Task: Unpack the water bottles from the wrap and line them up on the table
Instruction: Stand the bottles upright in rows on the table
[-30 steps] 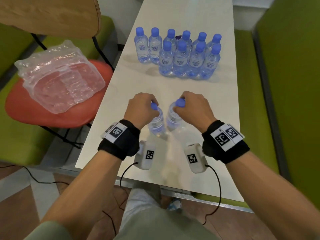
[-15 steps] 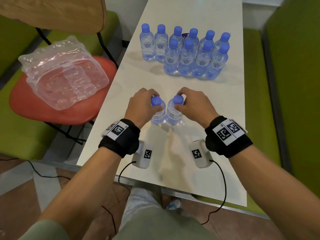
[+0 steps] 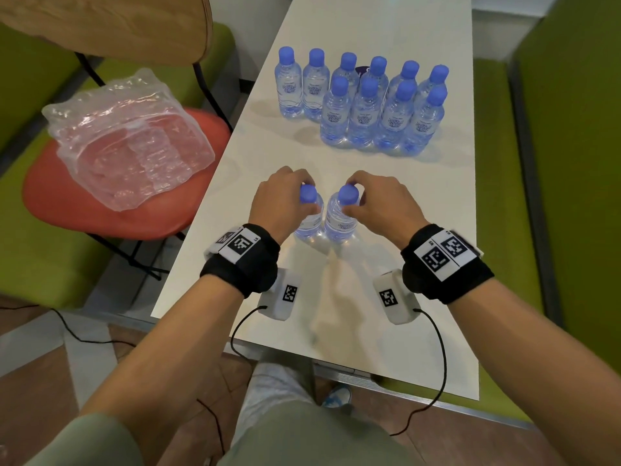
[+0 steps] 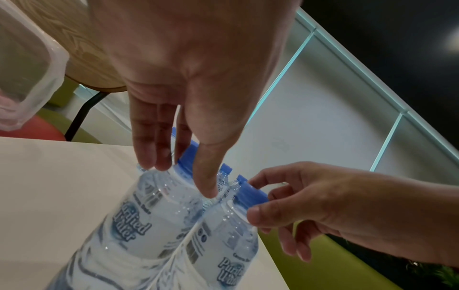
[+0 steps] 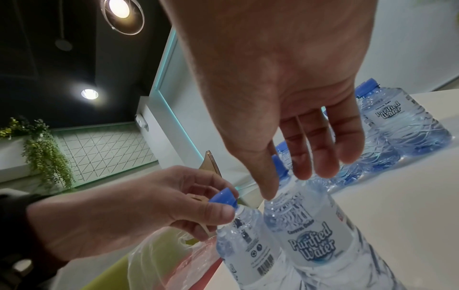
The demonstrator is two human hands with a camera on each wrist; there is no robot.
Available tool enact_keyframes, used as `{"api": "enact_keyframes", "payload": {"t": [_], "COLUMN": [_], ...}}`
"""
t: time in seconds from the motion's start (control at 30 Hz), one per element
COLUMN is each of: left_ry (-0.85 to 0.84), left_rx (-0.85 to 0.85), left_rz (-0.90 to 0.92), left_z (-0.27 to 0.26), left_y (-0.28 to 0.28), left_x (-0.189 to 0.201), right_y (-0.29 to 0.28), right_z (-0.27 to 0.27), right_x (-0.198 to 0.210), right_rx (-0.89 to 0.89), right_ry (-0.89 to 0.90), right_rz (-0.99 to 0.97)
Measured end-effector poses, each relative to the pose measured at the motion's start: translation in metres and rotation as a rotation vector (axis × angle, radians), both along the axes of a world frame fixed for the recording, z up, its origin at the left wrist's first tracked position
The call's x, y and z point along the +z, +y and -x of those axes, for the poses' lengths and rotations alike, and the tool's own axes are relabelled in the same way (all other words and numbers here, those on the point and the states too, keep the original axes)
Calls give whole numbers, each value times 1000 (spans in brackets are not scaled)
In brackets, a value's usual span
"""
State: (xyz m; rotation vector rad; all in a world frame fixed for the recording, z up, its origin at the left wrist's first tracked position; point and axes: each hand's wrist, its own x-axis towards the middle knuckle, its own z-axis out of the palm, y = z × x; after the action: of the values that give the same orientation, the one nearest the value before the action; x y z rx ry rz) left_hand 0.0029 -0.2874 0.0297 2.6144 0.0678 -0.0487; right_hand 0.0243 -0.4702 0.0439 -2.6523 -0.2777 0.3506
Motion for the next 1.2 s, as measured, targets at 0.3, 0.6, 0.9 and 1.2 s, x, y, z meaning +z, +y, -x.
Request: {"api": "enact_keyframes", "payload": {"t": [0.3, 0.6, 0.9, 1.2], "left_ry": [16, -10, -17, -27], "left_rx": [127, 38, 16, 26], "left_rz": [-33, -8, 13, 11], "left_z": [-6, -4, -6, -4], "left_y": [-2, 10, 12, 14], "left_x": [0, -1, -1, -1], "right_y": [1, 2, 1, 3], "right_z": [1, -2, -3, 4], "right_x": [0, -6, -12, -13], "right_rx": [9, 16, 7, -2], "right_ry": [-4, -43, -50, -66], "right_rz": [-1, -8, -19, -46]}}
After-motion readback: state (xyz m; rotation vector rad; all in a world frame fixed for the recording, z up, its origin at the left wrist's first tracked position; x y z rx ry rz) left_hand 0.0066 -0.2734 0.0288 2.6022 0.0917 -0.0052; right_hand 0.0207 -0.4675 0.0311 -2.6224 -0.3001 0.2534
